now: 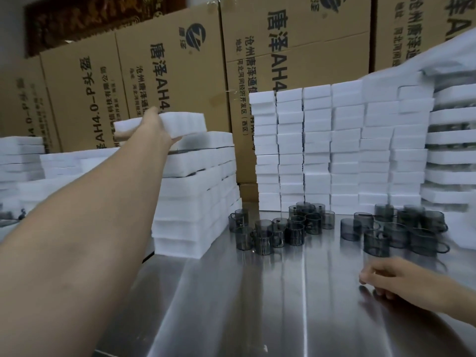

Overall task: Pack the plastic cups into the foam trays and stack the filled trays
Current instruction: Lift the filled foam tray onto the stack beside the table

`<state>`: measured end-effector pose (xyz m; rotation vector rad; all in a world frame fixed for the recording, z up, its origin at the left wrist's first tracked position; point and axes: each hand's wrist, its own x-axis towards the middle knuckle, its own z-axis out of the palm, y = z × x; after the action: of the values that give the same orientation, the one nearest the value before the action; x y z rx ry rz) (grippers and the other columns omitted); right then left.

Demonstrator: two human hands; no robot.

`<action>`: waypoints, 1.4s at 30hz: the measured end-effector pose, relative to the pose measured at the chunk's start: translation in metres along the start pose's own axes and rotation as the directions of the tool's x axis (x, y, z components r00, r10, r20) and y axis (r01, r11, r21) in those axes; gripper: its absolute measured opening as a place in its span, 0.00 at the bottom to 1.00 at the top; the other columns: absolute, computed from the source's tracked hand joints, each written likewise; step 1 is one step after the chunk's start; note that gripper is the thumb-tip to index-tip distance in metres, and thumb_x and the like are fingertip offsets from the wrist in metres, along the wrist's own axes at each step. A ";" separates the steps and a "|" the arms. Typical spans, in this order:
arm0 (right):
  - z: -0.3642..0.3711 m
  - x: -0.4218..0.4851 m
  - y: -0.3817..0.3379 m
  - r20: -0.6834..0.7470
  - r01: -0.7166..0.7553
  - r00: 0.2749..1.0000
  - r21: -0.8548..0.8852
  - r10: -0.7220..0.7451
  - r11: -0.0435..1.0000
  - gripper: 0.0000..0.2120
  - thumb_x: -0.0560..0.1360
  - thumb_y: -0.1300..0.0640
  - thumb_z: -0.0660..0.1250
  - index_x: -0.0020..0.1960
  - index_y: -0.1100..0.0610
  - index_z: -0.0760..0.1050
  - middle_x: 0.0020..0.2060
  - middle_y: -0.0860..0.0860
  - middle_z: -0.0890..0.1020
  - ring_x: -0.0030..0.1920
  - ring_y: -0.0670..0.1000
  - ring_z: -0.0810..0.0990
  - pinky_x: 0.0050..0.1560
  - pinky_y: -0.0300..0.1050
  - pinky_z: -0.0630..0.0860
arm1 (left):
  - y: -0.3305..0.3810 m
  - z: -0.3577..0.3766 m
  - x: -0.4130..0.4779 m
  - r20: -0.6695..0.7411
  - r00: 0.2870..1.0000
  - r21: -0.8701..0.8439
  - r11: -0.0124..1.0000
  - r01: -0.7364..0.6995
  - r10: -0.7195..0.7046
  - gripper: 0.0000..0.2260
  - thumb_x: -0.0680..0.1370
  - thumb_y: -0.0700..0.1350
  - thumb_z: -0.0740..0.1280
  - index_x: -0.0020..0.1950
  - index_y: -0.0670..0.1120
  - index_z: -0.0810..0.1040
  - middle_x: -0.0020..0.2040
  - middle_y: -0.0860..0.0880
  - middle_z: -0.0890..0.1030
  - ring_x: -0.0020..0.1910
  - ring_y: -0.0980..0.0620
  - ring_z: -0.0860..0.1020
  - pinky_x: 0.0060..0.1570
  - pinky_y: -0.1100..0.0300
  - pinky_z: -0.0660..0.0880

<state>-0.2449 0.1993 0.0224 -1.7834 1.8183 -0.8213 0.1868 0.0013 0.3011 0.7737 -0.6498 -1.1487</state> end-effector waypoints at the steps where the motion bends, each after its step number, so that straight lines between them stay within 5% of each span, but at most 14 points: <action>1: 0.000 0.002 0.001 -0.003 0.003 1.000 -0.001 -0.003 1.000 0.12 0.81 0.47 0.70 0.46 0.55 0.85 0.35 0.52 0.85 0.34 0.46 0.80 0.41 0.38 0.76 | -0.002 -0.001 0.004 -0.002 1.000 0.022 1.000 0.002 -0.001 0.19 0.84 0.52 0.69 0.72 0.46 0.73 0.56 0.43 0.82 0.48 0.41 0.83 0.37 0.37 0.85; 10: 0.001 0.005 0.007 -0.002 0.017 1.000 0.010 -0.017 1.000 0.10 0.81 0.49 0.72 0.45 0.53 0.86 0.35 0.52 0.85 0.34 0.47 0.80 0.40 0.39 0.77 | -0.013 0.001 0.009 -0.022 0.999 0.141 0.990 -0.024 0.027 0.23 0.84 0.51 0.69 0.77 0.48 0.68 0.68 0.44 0.77 0.59 0.41 0.82 0.53 0.37 0.85; 15: 0.001 0.004 0.007 -0.006 0.013 1.000 0.026 -0.013 1.000 0.09 0.80 0.49 0.73 0.44 0.52 0.86 0.36 0.53 0.85 0.34 0.47 0.80 0.40 0.39 0.77 | -0.012 0.001 0.011 -0.099 0.992 0.185 0.981 -0.058 0.077 0.24 0.83 0.48 0.71 0.74 0.50 0.64 0.56 0.45 0.72 0.49 0.42 0.80 0.34 0.39 0.84; 19: 0.001 0.003 0.005 -0.003 0.006 1.000 0.030 -0.006 1.000 0.09 0.81 0.49 0.72 0.45 0.52 0.86 0.35 0.52 0.85 0.34 0.46 0.80 0.41 0.40 0.76 | -0.011 -0.001 0.010 -0.007 1.000 0.225 0.974 -0.022 0.025 0.13 0.85 0.49 0.69 0.65 0.47 0.69 0.54 0.45 0.73 0.47 0.43 0.79 0.30 0.42 0.83; 23: 0.001 0.001 0.003 -0.006 0.008 1.000 0.009 -0.008 1.000 0.09 0.81 0.50 0.72 0.46 0.54 0.85 0.35 0.52 0.85 0.34 0.46 0.79 0.41 0.41 0.76 | -0.012 -0.001 0.014 -0.085 0.989 0.237 0.966 -0.101 0.124 0.27 0.83 0.45 0.70 0.77 0.52 0.61 0.61 0.46 0.67 0.46 0.44 0.77 0.24 0.42 0.81; 25: 0.002 0.001 0.001 -0.009 0.011 1.000 0.004 -0.011 1.000 0.09 0.81 0.51 0.72 0.46 0.54 0.85 0.35 0.51 0.85 0.34 0.45 0.79 0.41 0.40 0.75 | -0.012 0.001 0.012 -0.044 0.994 0.285 0.955 -0.084 0.101 0.19 0.85 0.47 0.68 0.72 0.51 0.65 0.58 0.46 0.71 0.46 0.44 0.78 0.19 0.46 0.79; 28: 0.002 0.001 0.001 -0.008 0.015 1.000 0.006 -0.015 1.000 0.09 0.81 0.51 0.72 0.45 0.54 0.85 0.34 0.51 0.84 0.34 0.46 0.79 0.41 0.40 0.75 | -0.010 0.005 0.012 -0.004 0.999 0.345 0.938 -0.029 0.033 0.13 0.87 0.51 0.64 0.68 0.47 0.70 0.64 0.45 0.76 0.57 0.41 0.80 0.27 0.43 0.81; 31: 0.001 0.001 0.001 -0.011 0.014 1.000 0.011 -0.014 1.000 0.09 0.81 0.51 0.72 0.44 0.53 0.85 0.34 0.52 0.84 0.34 0.46 0.80 0.41 0.40 0.75 | -0.009 0.007 0.014 -0.011 1.000 0.358 0.933 -0.014 0.019 0.11 0.87 0.51 0.64 0.65 0.47 0.69 0.59 0.45 0.76 0.57 0.40 0.79 0.29 0.42 0.79; 37: 0.002 -0.001 -0.001 0.003 -0.008 1.000 -0.017 0.008 1.000 0.10 0.81 0.48 0.72 0.45 0.52 0.85 0.38 0.53 0.86 0.37 0.48 0.81 0.50 0.54 0.80 | -0.005 0.004 0.026 -0.009 1.000 0.323 0.947 -0.005 0.008 0.21 0.87 0.54 0.64 0.78 0.49 0.68 0.69 0.46 0.74 0.63 0.40 0.77 0.37 0.38 0.83; 39: 0.001 -0.002 -0.002 0.007 -0.011 1.000 -0.031 0.011 0.999 0.10 0.82 0.48 0.71 0.46 0.52 0.85 0.38 0.53 0.86 0.37 0.47 0.81 0.50 0.53 0.80 | -0.004 0.001 0.033 -0.047 0.999 0.288 0.958 -0.002 0.016 0.25 0.84 0.53 0.68 0.80 0.52 0.65 0.75 0.48 0.71 0.68 0.40 0.76 0.50 0.36 0.84; 42: 0.000 -0.003 -0.003 0.006 -0.002 1.000 -0.037 0.002 0.999 0.10 0.82 0.49 0.71 0.46 0.52 0.85 0.38 0.53 0.86 0.37 0.47 0.81 0.49 0.52 0.80 | -0.005 0.001 0.039 -0.065 0.997 0.252 0.968 -0.020 0.037 0.28 0.83 0.52 0.69 0.81 0.53 0.64 0.77 0.46 0.69 0.69 0.39 0.75 0.53 0.35 0.84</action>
<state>-0.2420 0.2022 0.0244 -1.8047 1.8430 -0.7850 0.1947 -0.0370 0.2999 1.0117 -0.7547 -1.0196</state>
